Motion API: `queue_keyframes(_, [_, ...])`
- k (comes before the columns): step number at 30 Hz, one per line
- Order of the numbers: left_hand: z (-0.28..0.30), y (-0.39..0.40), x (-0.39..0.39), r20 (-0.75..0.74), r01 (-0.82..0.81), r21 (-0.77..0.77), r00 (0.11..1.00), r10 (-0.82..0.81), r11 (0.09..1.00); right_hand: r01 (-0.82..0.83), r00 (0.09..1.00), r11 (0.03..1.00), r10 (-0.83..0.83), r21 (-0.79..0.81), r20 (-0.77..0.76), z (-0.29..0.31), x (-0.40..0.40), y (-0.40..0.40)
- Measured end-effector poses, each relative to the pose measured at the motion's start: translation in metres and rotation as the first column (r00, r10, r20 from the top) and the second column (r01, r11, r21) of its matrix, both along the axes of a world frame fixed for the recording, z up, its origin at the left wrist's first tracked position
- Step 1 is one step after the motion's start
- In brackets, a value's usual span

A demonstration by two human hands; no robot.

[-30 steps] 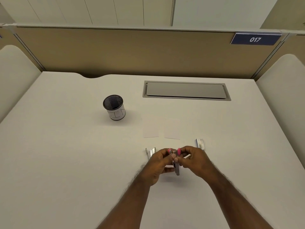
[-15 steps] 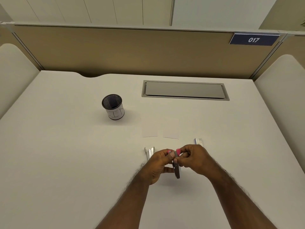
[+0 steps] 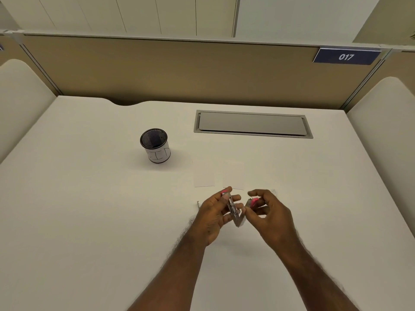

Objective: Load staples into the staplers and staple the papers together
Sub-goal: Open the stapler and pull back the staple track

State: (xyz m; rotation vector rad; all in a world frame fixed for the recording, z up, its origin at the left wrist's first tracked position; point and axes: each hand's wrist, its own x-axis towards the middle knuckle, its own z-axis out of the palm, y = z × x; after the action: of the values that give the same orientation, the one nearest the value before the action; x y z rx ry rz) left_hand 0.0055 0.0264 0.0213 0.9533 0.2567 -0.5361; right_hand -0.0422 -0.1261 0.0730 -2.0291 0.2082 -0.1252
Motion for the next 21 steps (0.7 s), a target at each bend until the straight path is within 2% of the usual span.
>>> queue_keyframes(3, [0.002, -0.004, -0.001, -0.077, -0.036, -0.107, 0.997, 0.028, 0.994, 0.027, 0.989, 1.000, -0.029, 0.011, 0.148, -0.003, -0.014, 0.009])
queue_keyframes(8, [-0.001, 0.000, -0.002, -0.144, 0.014, -0.165, 0.989, -0.038, 0.986, 0.062, 0.977, 0.998, -0.055, -0.026, 0.208, -0.013, -0.042, 0.012])
queue_keyframes(12, [0.001, 0.002, -0.002, -0.170, 0.074, -0.158, 0.980, -0.101, 0.985, -0.030, 0.965, 0.987, 0.069, -0.156, 0.254, -0.019, -0.064, 0.010])
queue_keyframes(15, [0.002, 0.001, -0.003, -0.193, 0.079, -0.157, 0.975, -0.109, 0.984, -0.213, 0.948, 0.933, 0.269, -0.290, 0.168, -0.025, -0.078, 0.006])
queue_keyframes(17, [0.002, 0.002, -0.003, -0.187, 0.097, -0.156, 0.974, -0.126, 0.983, -0.304, 0.935, 0.907, 0.342, -0.290, 0.090, -0.023, -0.082, 0.001])
queue_keyframes(19, [0.003, 0.002, -0.004, -0.172, 0.134, -0.153, 0.972, -0.160, 0.979, -0.310, 0.934, 0.910, 0.345, -0.276, 0.090, -0.017, -0.076, -0.003])
queue_keyframes(21, [0.004, 0.001, -0.004, -0.157, 0.175, -0.152, 0.967, -0.199, 0.973, -0.243, 0.949, 0.926, 0.289, -0.288, 0.126, -0.013, -0.063, -0.006])
